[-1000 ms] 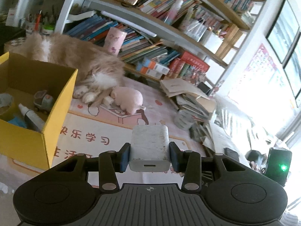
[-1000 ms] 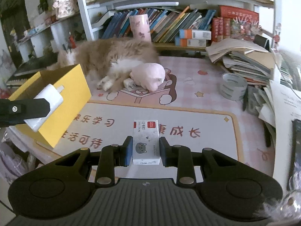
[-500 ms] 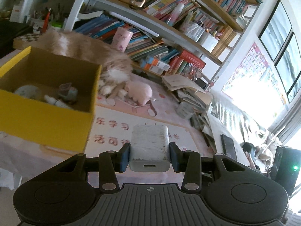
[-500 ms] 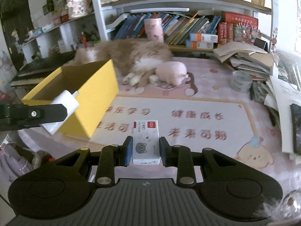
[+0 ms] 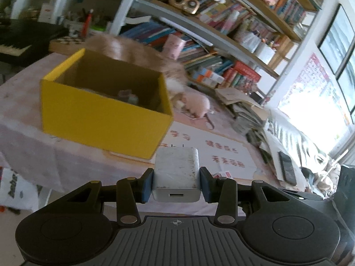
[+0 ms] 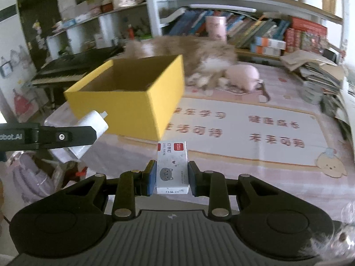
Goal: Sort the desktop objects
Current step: 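Lower the white charger and medicine box into the yellow box with both tools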
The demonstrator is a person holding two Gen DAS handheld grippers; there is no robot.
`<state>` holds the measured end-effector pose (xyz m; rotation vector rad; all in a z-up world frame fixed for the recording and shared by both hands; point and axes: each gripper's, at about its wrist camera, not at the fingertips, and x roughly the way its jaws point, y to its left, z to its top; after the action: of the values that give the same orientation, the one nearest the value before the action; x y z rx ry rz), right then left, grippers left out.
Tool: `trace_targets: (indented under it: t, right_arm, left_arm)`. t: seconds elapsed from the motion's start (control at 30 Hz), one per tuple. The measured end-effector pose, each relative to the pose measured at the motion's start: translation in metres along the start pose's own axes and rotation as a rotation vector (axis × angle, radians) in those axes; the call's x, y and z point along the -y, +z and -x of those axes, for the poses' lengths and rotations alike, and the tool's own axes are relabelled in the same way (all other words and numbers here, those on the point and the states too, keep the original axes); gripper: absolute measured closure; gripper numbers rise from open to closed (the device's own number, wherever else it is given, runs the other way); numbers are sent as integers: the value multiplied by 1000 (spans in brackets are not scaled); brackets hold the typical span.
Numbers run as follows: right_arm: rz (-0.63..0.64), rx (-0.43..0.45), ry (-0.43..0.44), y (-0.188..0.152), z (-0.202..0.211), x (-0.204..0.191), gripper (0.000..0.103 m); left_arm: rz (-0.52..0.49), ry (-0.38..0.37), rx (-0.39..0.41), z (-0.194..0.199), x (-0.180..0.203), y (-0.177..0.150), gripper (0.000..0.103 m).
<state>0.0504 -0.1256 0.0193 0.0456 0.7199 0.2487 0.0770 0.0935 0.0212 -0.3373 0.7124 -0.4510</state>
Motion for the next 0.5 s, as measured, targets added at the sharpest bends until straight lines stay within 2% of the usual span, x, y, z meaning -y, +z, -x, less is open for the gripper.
trace_targets:
  t: [0.5]
  right_arm:
    - [62, -28, 100, 3, -19, -55, 76]
  left_arm:
    - [26, 76, 21, 36, -37, -7, 61]
